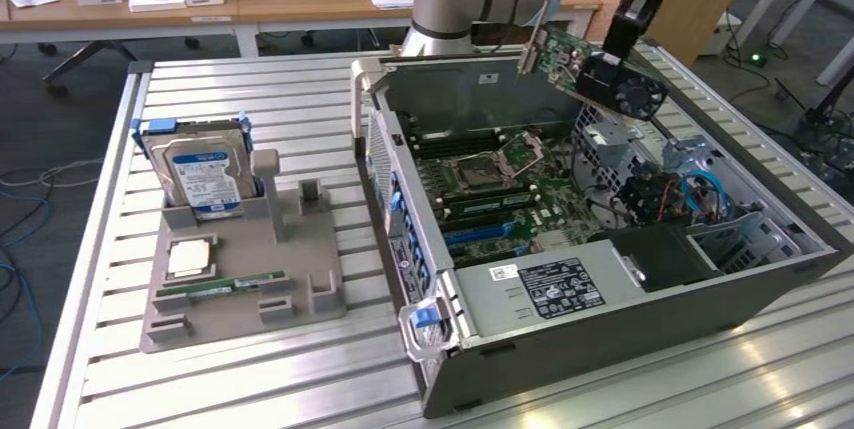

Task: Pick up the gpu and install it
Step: 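Insert the gpu into the slot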

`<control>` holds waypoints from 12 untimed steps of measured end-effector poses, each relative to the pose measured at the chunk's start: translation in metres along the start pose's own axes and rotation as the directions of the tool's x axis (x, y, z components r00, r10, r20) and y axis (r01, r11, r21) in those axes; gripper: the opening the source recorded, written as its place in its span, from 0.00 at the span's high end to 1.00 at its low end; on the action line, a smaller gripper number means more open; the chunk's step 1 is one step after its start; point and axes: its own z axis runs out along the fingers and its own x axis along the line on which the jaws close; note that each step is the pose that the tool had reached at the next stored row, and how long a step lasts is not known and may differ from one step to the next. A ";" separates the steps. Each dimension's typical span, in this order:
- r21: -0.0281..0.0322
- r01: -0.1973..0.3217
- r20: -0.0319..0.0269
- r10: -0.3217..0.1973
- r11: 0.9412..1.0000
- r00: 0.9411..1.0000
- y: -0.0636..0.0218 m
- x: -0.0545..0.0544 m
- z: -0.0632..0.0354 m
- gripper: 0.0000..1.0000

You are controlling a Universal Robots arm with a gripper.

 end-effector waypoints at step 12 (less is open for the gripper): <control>0.000 0.194 -0.006 -0.194 0.981 0.981 0.0000 0.000 0.0002 0.74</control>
